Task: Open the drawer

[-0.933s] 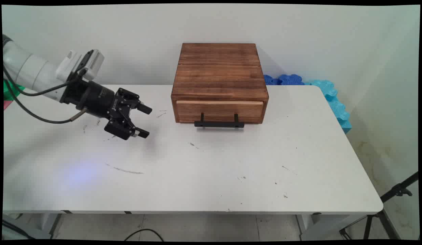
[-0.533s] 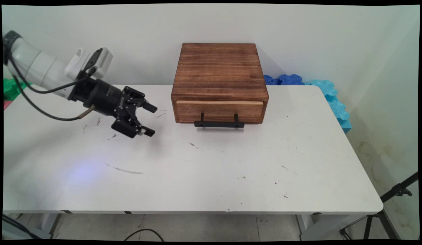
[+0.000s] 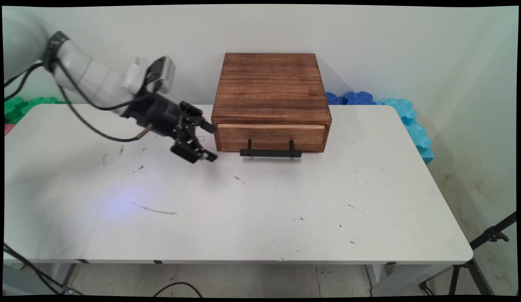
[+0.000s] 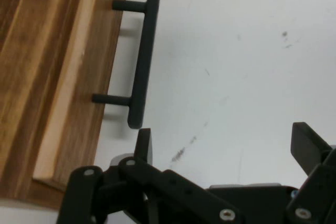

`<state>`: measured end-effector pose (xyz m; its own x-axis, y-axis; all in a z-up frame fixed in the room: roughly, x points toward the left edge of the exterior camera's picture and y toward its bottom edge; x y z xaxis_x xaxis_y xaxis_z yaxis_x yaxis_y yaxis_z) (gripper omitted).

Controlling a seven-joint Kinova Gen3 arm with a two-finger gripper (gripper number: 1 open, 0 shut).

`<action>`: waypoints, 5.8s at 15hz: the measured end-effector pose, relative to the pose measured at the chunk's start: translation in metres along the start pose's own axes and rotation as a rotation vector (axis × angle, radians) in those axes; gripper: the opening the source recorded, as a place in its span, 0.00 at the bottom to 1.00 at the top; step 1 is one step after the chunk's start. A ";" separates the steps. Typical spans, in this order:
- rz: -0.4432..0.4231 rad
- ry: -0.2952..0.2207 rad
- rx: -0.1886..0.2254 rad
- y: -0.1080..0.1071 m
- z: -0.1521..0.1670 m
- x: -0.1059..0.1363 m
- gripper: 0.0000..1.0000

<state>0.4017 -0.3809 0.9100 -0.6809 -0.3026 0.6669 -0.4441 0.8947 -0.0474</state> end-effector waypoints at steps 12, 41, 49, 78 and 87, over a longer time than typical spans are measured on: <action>0.103 -0.130 0.035 -0.012 0.119 0.073 1.00; 0.152 -0.295 0.032 0.007 0.226 0.091 1.00; 0.126 -0.309 0.003 0.043 0.221 0.095 1.00; 0.073 -0.313 -0.128 0.168 0.186 0.103 1.00; 0.064 -0.309 -0.162 0.193 0.174 0.101 1.00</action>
<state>0.1458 -0.2964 0.8385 -0.8593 -0.3070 0.4091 -0.3133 0.9481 0.0535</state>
